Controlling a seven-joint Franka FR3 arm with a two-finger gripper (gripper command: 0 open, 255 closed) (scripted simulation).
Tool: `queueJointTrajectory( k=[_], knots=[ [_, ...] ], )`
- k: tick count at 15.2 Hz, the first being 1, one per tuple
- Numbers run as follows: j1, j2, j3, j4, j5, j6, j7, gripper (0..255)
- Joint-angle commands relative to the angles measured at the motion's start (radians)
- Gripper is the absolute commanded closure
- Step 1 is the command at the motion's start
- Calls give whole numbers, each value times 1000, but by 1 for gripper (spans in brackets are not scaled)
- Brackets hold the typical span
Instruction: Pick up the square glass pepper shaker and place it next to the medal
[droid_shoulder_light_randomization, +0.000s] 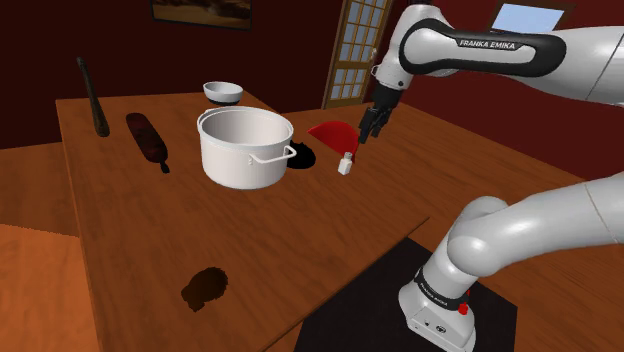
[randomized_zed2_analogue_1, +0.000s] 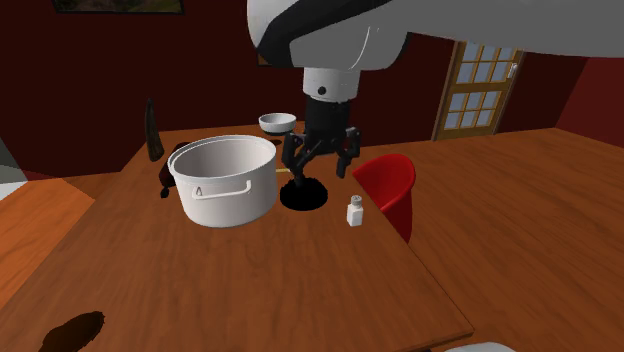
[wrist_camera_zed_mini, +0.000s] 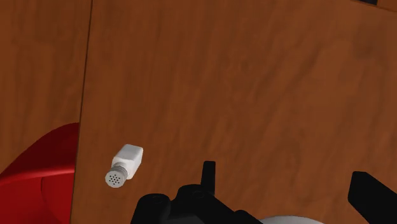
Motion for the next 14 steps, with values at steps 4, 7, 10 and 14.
queueJointTrajectory(
  k=[4,7,10,14],
  knots=[
    [-15,121,-56,-18,-34,150,-78,0],
    [-22,206,-93,-9,-47,233,-128,0],
    [-28,298,-129,12,-50,312,-179,0],
    [-33,433,-174,59,-36,409,-253,0]
  ],
)
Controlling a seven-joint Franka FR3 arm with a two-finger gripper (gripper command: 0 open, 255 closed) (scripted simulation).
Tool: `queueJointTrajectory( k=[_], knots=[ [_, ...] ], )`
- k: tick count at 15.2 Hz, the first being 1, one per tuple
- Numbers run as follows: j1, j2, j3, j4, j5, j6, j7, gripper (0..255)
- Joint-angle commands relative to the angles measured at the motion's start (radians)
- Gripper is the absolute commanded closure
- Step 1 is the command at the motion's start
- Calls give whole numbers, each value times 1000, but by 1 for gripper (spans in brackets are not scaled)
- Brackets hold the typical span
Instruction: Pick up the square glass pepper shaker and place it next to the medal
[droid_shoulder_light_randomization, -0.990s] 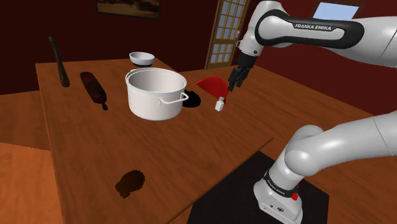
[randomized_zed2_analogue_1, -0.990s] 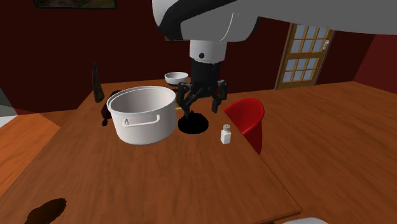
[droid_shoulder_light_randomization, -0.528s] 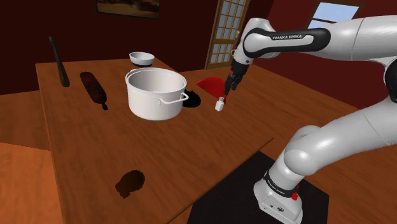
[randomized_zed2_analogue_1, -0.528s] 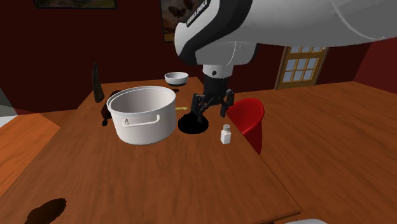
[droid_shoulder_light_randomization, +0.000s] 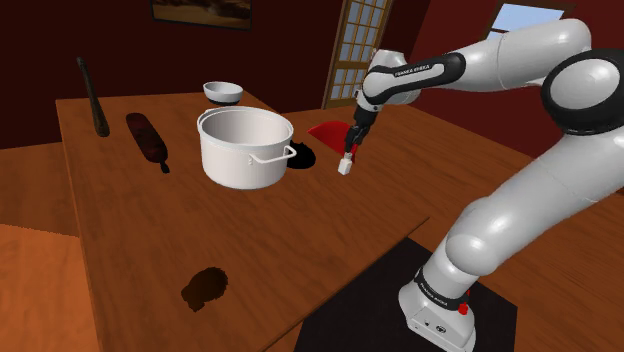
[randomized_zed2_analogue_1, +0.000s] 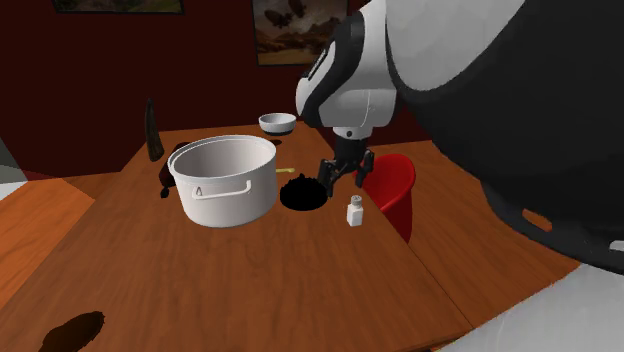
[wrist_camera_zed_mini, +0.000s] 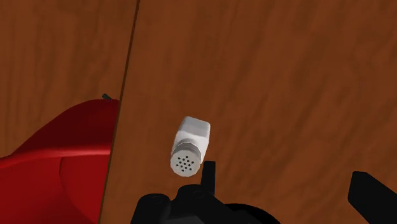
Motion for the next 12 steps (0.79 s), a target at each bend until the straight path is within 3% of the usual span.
queueJointTrajectory(
  k=[1,7,12],
  knots=[
    [-3,71,-22,19,11,57,-40,0],
    [-21,293,-68,139,84,165,-168,0],
    [-24,330,-65,124,104,215,-182,0]
  ],
)
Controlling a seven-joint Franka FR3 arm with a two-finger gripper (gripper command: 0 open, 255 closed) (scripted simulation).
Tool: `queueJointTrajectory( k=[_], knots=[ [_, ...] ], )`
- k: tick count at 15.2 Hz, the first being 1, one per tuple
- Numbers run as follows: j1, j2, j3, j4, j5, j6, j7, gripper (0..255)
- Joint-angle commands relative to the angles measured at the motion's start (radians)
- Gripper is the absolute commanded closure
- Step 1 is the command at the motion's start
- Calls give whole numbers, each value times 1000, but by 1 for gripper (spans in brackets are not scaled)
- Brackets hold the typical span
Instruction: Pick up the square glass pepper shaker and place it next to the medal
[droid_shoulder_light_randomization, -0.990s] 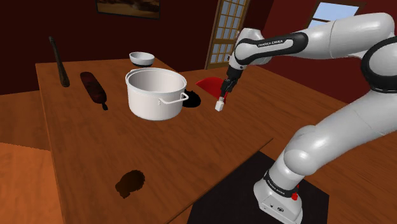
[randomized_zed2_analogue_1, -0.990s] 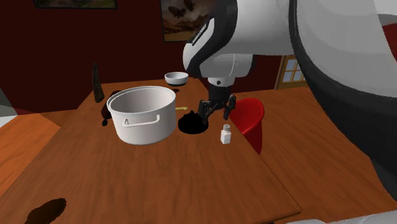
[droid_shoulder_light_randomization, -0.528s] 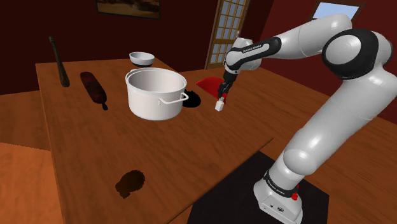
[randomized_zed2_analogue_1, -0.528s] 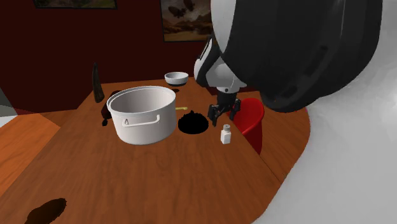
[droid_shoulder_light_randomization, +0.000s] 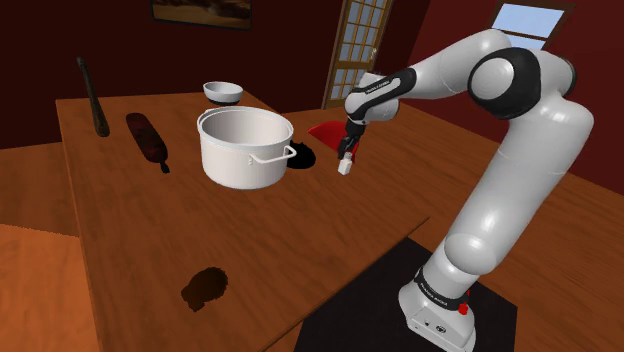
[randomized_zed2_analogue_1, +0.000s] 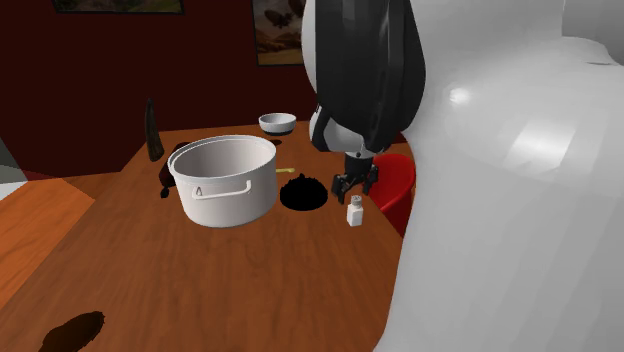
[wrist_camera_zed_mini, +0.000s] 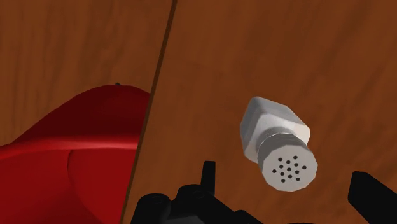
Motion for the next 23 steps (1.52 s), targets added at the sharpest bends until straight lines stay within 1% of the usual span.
queueJointTrajectory(
  k=[1,3,11,12,21,23],
  knots=[
    [-2,20,1,-3,11,22,-9,0],
    [-3,45,3,-11,25,53,-19,0],
    [-3,45,3,-11,25,53,-19,0],
    [-3,45,3,-11,25,53,-19,255],
    [-3,45,3,-11,25,53,-19,255],
    [-2,28,1,-1,15,28,-11,255]
  ],
)
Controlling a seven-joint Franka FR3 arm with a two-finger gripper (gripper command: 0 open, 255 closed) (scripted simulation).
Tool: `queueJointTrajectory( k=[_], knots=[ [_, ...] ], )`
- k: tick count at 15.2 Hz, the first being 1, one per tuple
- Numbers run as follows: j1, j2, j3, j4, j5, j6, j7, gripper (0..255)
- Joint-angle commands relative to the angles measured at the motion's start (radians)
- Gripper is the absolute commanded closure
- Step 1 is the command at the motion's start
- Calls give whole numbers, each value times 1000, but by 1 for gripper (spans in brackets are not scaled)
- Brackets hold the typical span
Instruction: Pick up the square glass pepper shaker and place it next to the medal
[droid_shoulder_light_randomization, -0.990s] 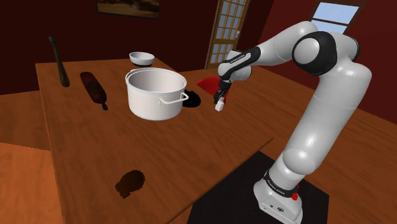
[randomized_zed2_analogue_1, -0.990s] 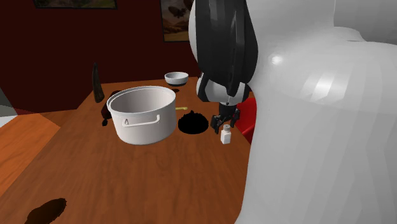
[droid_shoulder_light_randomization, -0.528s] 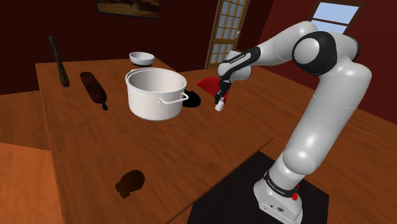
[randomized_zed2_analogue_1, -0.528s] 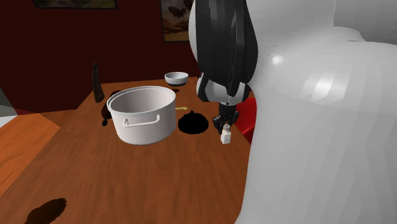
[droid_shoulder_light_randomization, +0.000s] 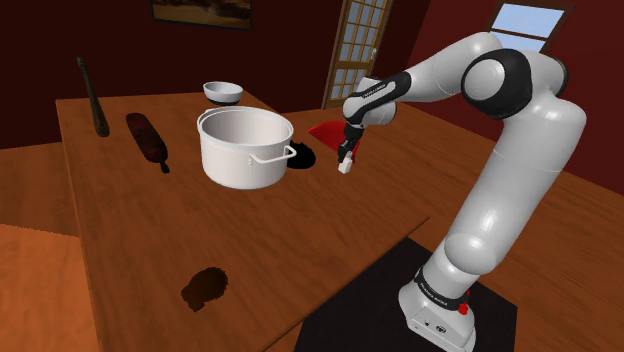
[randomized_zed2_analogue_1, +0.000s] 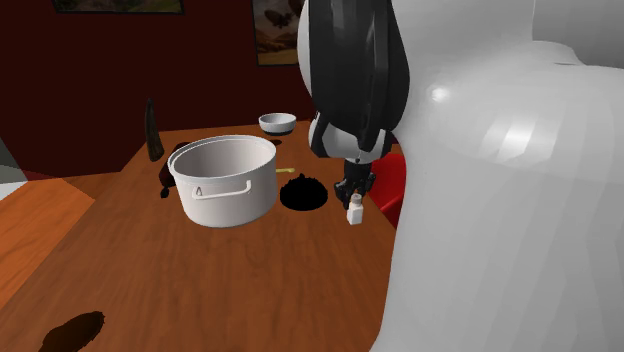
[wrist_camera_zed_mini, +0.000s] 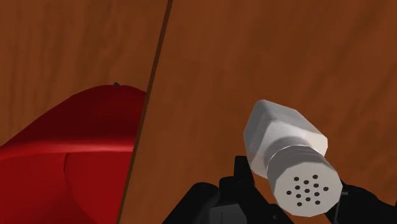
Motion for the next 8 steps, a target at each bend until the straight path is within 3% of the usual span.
queueJointTrajectory(
  k=[1,8],
  knots=[
    [1,-15,-2,8,-8,-22,5,255],
    [4,-67,-4,48,-37,-111,26,255]
  ],
)
